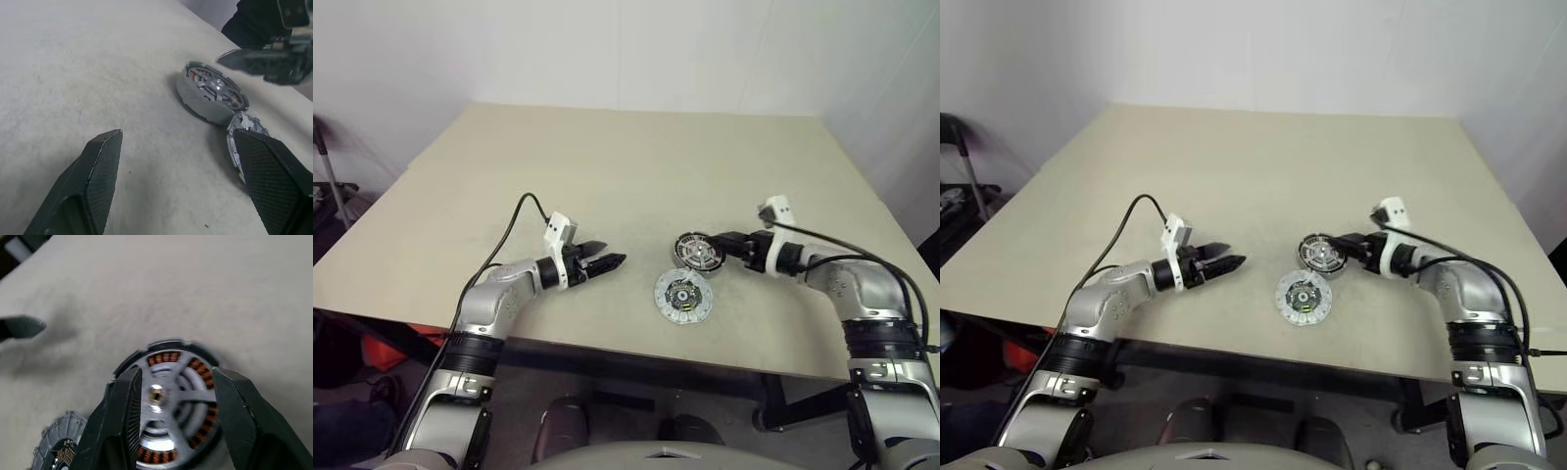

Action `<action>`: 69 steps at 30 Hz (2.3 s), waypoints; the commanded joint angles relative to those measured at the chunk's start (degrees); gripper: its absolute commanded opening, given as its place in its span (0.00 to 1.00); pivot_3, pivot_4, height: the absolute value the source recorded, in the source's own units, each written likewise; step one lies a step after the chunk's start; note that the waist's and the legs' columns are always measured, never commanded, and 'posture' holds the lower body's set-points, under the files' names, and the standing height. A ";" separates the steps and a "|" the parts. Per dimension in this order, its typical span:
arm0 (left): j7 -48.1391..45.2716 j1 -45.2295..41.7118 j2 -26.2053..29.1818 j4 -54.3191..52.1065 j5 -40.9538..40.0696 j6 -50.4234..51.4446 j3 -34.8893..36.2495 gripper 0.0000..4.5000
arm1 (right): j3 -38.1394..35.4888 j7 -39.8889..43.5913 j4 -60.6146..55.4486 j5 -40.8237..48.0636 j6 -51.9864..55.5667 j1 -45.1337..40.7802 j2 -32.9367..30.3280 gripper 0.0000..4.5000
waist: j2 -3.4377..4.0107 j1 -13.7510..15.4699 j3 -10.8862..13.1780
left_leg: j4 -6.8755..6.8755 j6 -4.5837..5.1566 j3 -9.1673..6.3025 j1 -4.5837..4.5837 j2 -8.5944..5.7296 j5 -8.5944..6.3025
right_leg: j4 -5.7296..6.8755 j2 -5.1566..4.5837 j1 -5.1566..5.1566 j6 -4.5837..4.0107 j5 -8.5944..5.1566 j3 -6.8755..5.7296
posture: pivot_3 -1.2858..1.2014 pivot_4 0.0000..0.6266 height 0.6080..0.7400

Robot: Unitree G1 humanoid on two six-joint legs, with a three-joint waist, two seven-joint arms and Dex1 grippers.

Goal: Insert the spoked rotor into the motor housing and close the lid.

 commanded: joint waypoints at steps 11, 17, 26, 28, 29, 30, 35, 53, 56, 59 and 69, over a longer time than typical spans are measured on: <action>0.72 -1.10 0.79 -0.25 -0.31 -0.56 1.44 0.85 | 5.21 -3.64 7.76 -9.97 -13.00 3.12 3.71 0.51 | -0.09 -0.13 -0.11 | 0.00 0.03 -0.01 0.02 -0.02 -0.02 | -0.02 0.00 0.04 -0.01 0.00 0.02 | 0.52 0.00 1.00; 0.94 -1.13 0.67 0.13 -0.35 -0.75 1.52 0.85 | 1.96 -2.34 5.48 -7.10 -15.16 0.20 3.65 0.51 | -0.20 -0.48 -0.19 | 0.00 0.16 -0.06 0.61 -0.03 -0.11 | -0.14 -0.01 0.76 0.41 -0.24 0.02 | 0.52 0.00 1.00; 0.96 -1.10 0.38 0.57 -0.29 -1.20 1.38 0.85 | 0.26 2.18 -1.20 -3.99 -16.26 0.44 2.65 0.51 | -0.17 -1.23 -0.17 | -0.11 0.31 -0.07 0.56 -0.03 -0.19 | -0.28 0.02 0.74 0.06 -0.02 0.01 | 0.52 0.00 1.00; 1.12 -1.00 0.28 0.46 -0.29 -1.18 1.33 0.85 | 2.06 1.84 -1.04 -5.72 -16.97 2.42 3.27 0.51 | -0.17 -1.24 -0.18 | -0.14 0.28 -0.07 0.43 -0.02 -0.18 | -0.31 0.04 0.61 0.03 -0.04 0.01 | 0.52 0.00 1.00; 1.21 -1.03 0.26 0.50 -0.26 -1.22 1.33 0.85 | 2.81 1.73 -0.97 -6.26 -17.11 3.37 3.73 0.51 | -0.17 -1.23 -0.18 | -0.14 0.27 -0.07 0.30 -0.02 -0.17 | -0.34 0.04 0.52 0.03 -0.04 0.01 | 0.52 0.00 1.00; 1.31 -1.11 0.24 0.60 -0.24 -1.27 1.39 0.85 | 3.28 1.64 -0.91 -6.54 -17.14 4.03 4.08 0.51 | -0.17 -1.25 -0.18 | -0.13 0.27 -0.07 0.22 -0.02 -0.17 | -0.37 0.04 0.47 0.03 -0.04 0.00 | 0.52 0.00 1.00; 1.95 -1.46 0.36 1.30 -0.49 -1.52 2.44 0.85 | 5.44 0.09 0.81 -9.87 -19.05 5.34 4.91 0.51 | -0.15 -1.39 -0.20 | -0.09 0.32 -0.06 0.16 -0.06 -0.20 | -0.48 0.00 0.47 0.04 -0.03 0.01 | 0.52 0.00 1.00; 1.75 -2.50 -0.40 4.01 0.27 -3.21 2.36 0.85 | 16.16 28.16 -3.51 -21.69 -40.24 -7.90 -19.40 0.51 | -0.09 -1.13 -0.14 | -0.02 0.57 -0.09 0.06 -0.07 -0.34 | -0.58 0.00 0.54 0.07 -0.02 0.00 | 0.52 0.00 1.00; 1.81 -2.06 -0.35 3.64 0.23 -3.30 2.51 0.85 | 18.36 30.92 -2.97 -23.29 -44.10 -7.31 -20.49 0.51 | -0.09 -1.19 -0.14 | 0.01 0.65 -0.08 0.07 -0.06 -0.39 | -0.55 0.00 0.52 0.06 -0.02 0.00 | 0.52 0.00 1.00; 2.04 -1.61 -0.07 3.15 0.15 -3.28 2.83 0.85 | 19.35 31.54 -3.25 -24.01 -45.54 -6.07 -19.50 0.51 | -0.09 -1.33 -0.14 | 0.03 0.63 -0.09 0.12 -0.04 -0.37 | -0.47 0.01 0.52 0.06 -0.02 0.00 | 0.52 0.00 1.00; 2.40 -1.50 0.49 2.64 -0.02 -2.96 3.01 0.85 | 21.79 28.78 -0.06 -28.63 -47.21 -4.85 -15.65 0.51 | -0.09 -1.31 -0.14 | 0.13 0.63 -0.09 0.13 -0.03 -0.37 | -0.34 0.00 0.50 0.05 -0.01 0.00 | 0.52 0.00 1.00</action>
